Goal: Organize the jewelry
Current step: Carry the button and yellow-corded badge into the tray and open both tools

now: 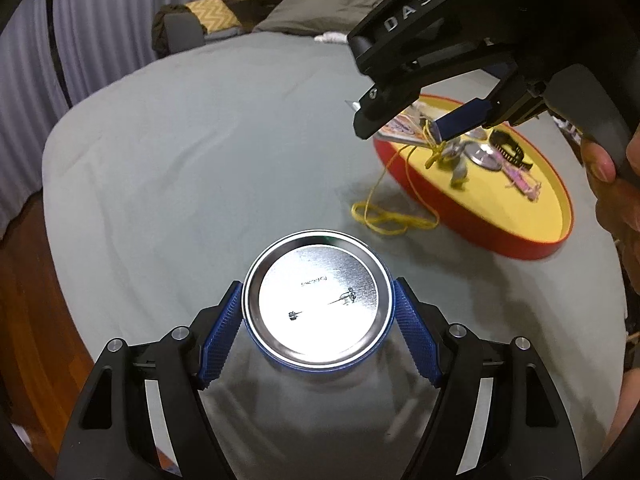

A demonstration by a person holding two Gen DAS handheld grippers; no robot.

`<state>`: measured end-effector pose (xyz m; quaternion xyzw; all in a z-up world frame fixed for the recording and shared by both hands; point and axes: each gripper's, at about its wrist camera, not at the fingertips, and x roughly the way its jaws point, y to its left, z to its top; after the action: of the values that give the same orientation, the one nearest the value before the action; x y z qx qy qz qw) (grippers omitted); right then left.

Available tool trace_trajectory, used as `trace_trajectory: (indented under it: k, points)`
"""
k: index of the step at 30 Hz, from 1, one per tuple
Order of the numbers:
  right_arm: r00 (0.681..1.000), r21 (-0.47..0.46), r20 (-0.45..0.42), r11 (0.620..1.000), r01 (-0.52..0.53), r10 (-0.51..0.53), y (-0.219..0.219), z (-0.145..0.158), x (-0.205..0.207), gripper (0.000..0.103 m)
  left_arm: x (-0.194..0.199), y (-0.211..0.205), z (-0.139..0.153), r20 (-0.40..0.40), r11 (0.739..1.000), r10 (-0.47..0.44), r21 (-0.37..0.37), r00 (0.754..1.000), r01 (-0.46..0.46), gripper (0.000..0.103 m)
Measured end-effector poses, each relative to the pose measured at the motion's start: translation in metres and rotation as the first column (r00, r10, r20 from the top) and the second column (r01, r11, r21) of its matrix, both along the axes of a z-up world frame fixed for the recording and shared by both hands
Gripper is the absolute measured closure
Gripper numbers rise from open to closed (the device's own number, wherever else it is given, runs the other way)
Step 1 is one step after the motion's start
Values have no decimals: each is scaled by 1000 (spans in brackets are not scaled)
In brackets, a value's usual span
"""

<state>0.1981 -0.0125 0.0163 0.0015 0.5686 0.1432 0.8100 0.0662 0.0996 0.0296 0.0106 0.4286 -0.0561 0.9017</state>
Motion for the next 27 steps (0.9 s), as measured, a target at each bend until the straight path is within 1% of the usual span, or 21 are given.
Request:
trace_trajectory:
  k: [3,7,9,10,12,15,18,20,22,27]
  points:
    - [999,16,32,1000,8,-8,-13,17,-6,41,3,-5,18,26,1000,-11,7,1000,11,31]
    - [996,33,89,999,23,-26,-28,50,-8,41,8,-11,48,74,999,-30,13,997,29,31]
    - [992,36,120,999,32,-36,-42,67,-12,41,11,-20,67,110,999,-49,23,993,47,31]
    - [990,37,131,999,40,-44,-37,76,-13,41,13,-25,77,126,998,-62,32,990,59,31]
    - [985,42,160,998,55,-61,-46,92,-16,41,17,-34,92,149,996,-84,40,985,79,31]
    - [977,43,197,996,77,-84,-63,117,-18,41,27,-50,115,167,994,-114,23,979,111,31]
    - [968,41,227,994,104,-110,-82,140,-26,41,37,-67,131,175,990,-138,5,975,139,31]
    - [962,40,241,992,121,-128,-97,146,-29,41,44,-79,136,173,987,-155,-4,973,158,31]
    - [958,36,250,990,137,-142,-114,150,-33,41,55,-95,136,155,984,-174,-19,973,179,31]
    - [954,25,248,986,168,-168,-149,144,-36,41,73,-130,123,105,973,-222,-41,969,227,31]
